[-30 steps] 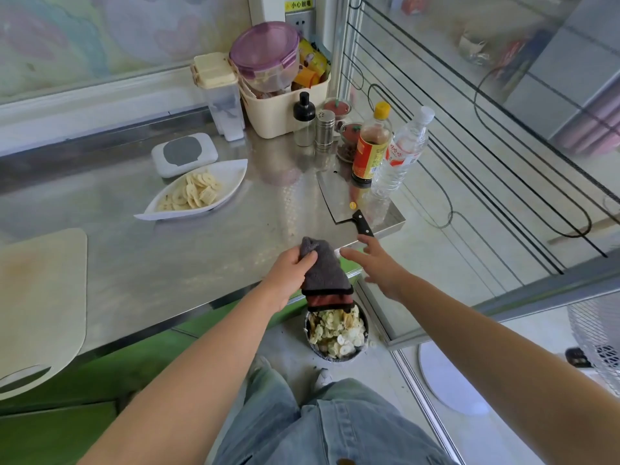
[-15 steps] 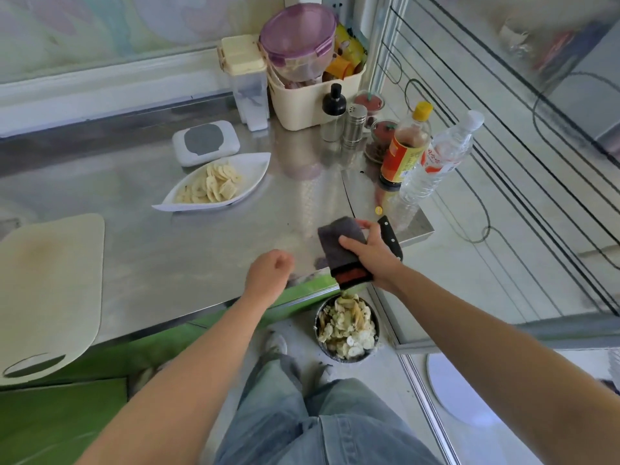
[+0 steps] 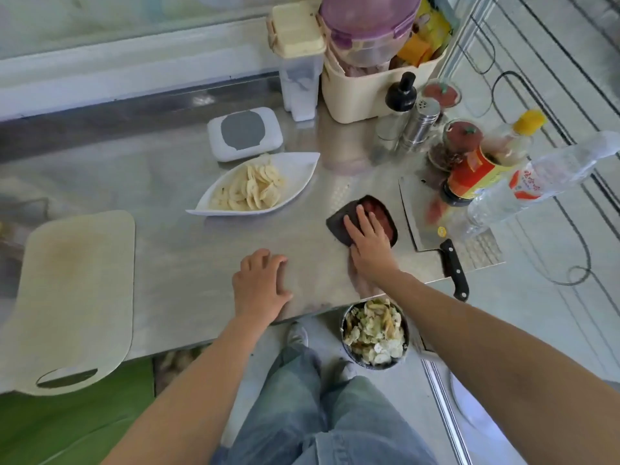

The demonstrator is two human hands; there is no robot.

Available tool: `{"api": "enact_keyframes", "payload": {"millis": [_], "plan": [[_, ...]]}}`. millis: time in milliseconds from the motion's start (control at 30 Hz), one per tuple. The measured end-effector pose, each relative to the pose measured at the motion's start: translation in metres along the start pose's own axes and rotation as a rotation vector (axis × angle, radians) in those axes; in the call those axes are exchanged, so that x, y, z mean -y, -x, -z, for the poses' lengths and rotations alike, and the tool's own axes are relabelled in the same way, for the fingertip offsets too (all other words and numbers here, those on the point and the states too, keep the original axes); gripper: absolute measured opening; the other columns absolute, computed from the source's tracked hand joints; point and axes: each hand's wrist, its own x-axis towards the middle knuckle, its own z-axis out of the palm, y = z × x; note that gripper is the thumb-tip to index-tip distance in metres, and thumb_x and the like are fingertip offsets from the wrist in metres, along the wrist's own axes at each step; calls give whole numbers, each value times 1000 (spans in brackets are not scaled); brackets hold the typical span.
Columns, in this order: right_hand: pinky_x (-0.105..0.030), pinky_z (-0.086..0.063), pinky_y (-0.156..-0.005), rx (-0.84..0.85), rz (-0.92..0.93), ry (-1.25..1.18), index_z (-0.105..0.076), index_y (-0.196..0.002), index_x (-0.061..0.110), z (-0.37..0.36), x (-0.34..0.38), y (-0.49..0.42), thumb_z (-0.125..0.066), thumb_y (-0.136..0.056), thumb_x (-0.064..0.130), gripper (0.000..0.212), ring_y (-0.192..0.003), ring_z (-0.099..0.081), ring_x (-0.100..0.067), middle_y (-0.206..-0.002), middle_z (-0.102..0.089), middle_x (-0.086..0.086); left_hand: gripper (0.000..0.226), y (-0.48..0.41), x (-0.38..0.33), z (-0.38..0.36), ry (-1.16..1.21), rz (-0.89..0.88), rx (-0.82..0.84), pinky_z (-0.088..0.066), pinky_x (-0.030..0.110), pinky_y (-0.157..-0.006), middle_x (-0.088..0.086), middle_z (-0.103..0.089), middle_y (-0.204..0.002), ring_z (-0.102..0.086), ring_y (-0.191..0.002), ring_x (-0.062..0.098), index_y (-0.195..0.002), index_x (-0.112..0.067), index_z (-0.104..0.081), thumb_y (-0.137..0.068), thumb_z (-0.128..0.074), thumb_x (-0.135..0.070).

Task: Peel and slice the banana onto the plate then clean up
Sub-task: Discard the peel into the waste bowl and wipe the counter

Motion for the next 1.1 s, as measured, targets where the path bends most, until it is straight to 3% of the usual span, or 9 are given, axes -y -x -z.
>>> {"api": "enact_keyframes", "payload": {"millis": [100, 200, 400, 533, 600, 767, 867, 933, 1100], "plan": [[-48, -27, -112, 37, 387, -100, -57, -131, 12, -11, 16, 7, -43, -76, 9, 57, -133, -37, -35, -148, -40, -15, 69, -4, 2, 3, 5, 14, 5, -39, 38, -89, -3, -38, -131, -36, -119, 24, -126, -34, -46, -66, -76, -50], [-39, -25, -111, 143, 566, -144, -64, -122, 17, -12, 7, 38, -48, -71, 5, 54, -127, -37, -23, -142, -48, -7, 69, -9, 6, 4, 25, 21, 21, -36, 38, -89, -3, -36, -128, -35, -118, 23, -123, -36, -46, -64, -76, -53], [-57, -29, -109, -75, 87, -140, -58, -130, 11, 8, -22, -6, -42, -76, 10, 56, -131, -37, -44, -148, -37, -17, 54, -15, 3, 3, 116, 68, -59, -32, 37, -96, 1, -36, -126, -32, -119, 24, -120, -30, -50, -74, -69, -52], [-44, -26, -112, 156, 471, -173, -64, -122, 14, -9, 21, 21, -47, -76, 7, 50, -127, -42, -34, -143, -47, -9, 55, -23, 5, 3, 132, 101, -81, -31, 41, -101, 6, -33, -139, -29, -128, 28, -127, -22, -47, -81, -66, -43], [-44, -33, -109, 176, 478, -273, -68, -116, 15, -1, 21, 34, -47, -77, 7, 45, -121, -46, -29, -137, -54, -5, 54, -28, 7, 3, 137, 110, -98, -31, 41, -102, 8, -32, -142, -28, -130, 29, -128, -18, -47, -82, -65, -41], [-32, -23, -111, -277, -34, -434, -57, -128, 11, 49, -8, -42, -43, -77, 3, 54, -131, -38, -31, -145, -43, -12, 60, -39, 16, 5, 119, 158, -120, -30, 40, -104, 9, -33, -141, -27, -131, 29, -129, -15, -44, -81, -65, -44], [-35, -16, -115, -144, -219, -285, -35, -146, 11, 52, -10, -88, -42, -89, 2, 58, -142, -18, -34, -159, -12, -13, 57, -41, 21, 7, 120, 157, -124, -34, 40, -102, 8, -37, -137, -32, -128, 29, -126, -17, -47, -80, -67, -43], [-39, -16, -115, -39, -151, -162, -31, -147, 11, 33, 1, -93, -43, -89, 4, 59, -143, -15, -37, -159, -7, -13, 51, -43, 23, 9, 121, 150, -145, -37, 40, -97, 7, -42, -131, -37, -123, 29, -122, -18, -50, -79, -69, -40], [-41, -28, -113, 90, 335, -268, -65, -120, 6, -7, 21, -41, -43, -69, 3, 56, -130, -45, -33, -140, -49, -15, 43, -45, 29, 10, 83, 110, -187, -43, 41, -87, 7, -50, -121, -45, -113, 29, -114, -17, -55, -78, -70, -33]]}}
